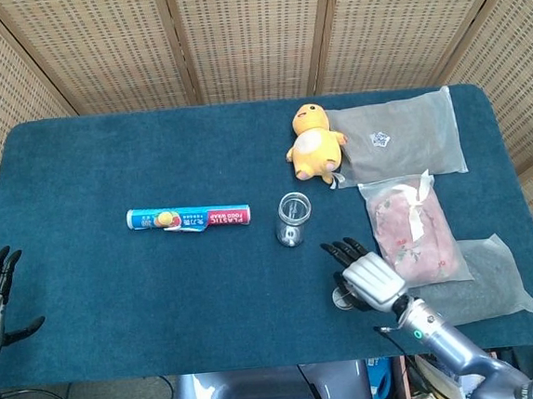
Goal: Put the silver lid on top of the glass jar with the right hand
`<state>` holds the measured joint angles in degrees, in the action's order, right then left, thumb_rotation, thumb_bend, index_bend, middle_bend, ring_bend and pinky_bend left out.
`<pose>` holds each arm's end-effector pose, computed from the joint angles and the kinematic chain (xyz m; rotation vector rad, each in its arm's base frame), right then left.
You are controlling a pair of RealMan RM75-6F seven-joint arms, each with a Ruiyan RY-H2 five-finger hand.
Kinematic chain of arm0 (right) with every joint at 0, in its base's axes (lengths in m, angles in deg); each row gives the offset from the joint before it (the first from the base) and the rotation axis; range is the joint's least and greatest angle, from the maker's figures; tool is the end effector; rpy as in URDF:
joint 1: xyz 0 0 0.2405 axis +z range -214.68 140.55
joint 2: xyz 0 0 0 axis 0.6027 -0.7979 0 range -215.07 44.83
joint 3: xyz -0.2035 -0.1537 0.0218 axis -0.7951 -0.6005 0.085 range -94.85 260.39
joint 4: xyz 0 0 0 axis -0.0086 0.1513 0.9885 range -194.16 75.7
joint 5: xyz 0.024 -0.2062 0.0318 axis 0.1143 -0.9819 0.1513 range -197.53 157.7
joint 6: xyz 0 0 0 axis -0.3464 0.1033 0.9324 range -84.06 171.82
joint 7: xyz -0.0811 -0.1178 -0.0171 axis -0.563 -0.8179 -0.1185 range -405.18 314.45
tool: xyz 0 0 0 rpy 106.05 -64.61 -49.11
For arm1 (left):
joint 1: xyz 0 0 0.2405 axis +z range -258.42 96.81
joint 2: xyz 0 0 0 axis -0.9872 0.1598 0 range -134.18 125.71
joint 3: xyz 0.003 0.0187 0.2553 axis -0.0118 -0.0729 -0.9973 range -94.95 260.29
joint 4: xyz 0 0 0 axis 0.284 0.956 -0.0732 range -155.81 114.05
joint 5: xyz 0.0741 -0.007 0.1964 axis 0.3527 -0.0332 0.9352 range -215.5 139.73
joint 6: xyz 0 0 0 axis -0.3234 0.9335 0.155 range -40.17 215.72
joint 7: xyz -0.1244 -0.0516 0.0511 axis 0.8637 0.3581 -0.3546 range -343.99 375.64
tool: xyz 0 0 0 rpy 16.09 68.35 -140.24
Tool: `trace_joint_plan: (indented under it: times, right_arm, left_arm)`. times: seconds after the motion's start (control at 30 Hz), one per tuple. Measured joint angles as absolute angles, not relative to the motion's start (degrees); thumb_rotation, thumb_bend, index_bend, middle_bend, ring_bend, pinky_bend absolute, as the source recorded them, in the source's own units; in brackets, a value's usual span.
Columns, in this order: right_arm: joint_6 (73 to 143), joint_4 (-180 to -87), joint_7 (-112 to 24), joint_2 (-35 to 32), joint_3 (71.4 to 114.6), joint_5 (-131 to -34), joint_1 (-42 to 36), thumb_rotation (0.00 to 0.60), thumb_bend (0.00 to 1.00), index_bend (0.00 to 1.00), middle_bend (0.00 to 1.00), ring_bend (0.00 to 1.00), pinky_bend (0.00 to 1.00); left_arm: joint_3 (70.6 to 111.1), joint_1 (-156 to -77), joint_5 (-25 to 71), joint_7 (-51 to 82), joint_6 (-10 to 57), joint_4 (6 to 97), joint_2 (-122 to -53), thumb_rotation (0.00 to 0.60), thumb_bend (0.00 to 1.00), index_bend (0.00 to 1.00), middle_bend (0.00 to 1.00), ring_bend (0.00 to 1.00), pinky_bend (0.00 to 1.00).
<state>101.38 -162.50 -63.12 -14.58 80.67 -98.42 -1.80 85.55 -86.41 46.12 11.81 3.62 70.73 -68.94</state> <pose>-0.1804 -0.2605 0.0387 2.0927 -0.8782 0.8213 -0.3156 0.1854 0.1568 -1.3939 -0.8661 -0.8368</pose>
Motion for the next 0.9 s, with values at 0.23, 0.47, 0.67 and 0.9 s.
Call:
trace_joint_plan:
  times: [0.23,0.47,0.67,0.9]
  right_arm:
    - [103.39,-161.0,-56.98,-20.27,84.67,-97.32,-2.04,0.6,0.68,0.65,0.06,0.0,0.0]
    - [101.19,-160.48,-54.46,-24.44,92.83,-91.61,1.93,0.6,0.68,0.65,0.06,0.0,0.0]
    - [97.19,-161.63,-57.04,-24.81,97.94,-85.46,7.83,0.6,0.68,0.65,0.06,0.0,0.0]
    - [94.86,-162.1,-63.01,-20.83,100.4,-76.93,14.3,0.6,0.68,0.65,0.06,0.0,0.0]
  left_arm:
    - [85.54,-86.33,46.14,11.54,3.43,70.91,-68.98,0.6,0.07,0.0,0.0,0.0,0.0]
    - [85.8,-86.43,46.02,12.04,3.37,70.77,-68.85,0.6,0.07,0.0,0.0,0.0,0.0]
    - [86.0,-86.25,45.65,11.4,2.95,70.92,-68.94,0.6,0.07,0.0,0.0,0.0,0.0]
    - [86.2,-86.07,45.6,10.96,2.39,71.21,-68.87,0.6,0.07,0.0,0.0,0.0,0.0]
